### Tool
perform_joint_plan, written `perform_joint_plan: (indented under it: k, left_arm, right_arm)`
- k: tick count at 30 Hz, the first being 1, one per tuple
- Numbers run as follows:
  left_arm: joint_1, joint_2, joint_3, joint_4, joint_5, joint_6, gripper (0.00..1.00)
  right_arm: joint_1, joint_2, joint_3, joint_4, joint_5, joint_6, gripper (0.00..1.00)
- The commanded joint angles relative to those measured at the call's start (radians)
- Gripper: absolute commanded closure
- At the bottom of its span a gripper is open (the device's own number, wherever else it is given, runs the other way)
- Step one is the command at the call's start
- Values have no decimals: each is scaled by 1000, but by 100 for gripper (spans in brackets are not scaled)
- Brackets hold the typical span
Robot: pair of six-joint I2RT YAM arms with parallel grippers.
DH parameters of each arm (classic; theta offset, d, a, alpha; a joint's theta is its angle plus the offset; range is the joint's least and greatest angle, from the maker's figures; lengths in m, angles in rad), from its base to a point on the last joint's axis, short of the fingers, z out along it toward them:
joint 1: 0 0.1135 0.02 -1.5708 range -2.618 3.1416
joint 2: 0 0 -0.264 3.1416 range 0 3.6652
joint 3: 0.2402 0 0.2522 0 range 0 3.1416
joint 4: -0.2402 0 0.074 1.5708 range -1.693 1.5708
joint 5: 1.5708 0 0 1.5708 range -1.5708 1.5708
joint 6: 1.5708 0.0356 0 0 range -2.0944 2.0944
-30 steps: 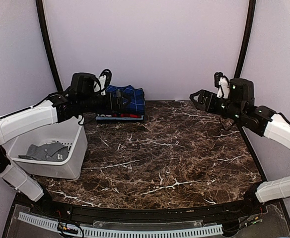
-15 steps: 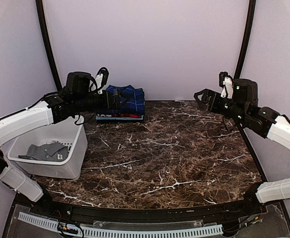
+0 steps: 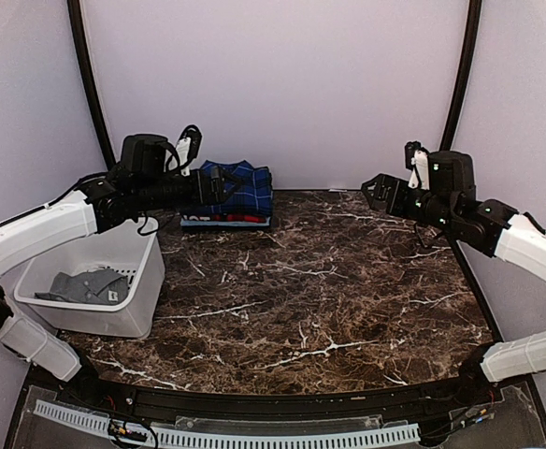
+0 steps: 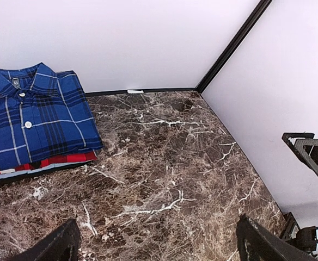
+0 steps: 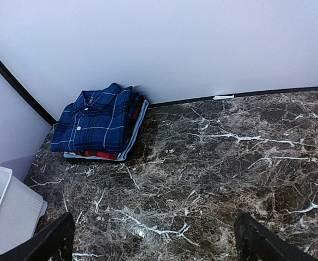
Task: Fold and stack the long sleeve shirts
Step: Reset both arms
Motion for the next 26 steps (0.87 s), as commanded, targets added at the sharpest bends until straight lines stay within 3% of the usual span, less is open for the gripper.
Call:
perform_joint_plan:
  k: [1,26]
  left_arm:
    - [6,-38,-13,-5,-10,10,1]
    - [6,-71,-64,31,-15,-13,1]
  right_arm:
    - [-5,-4,25,23,6,-8,1]
    - [-5,-34,11,34,-17,-5,1]
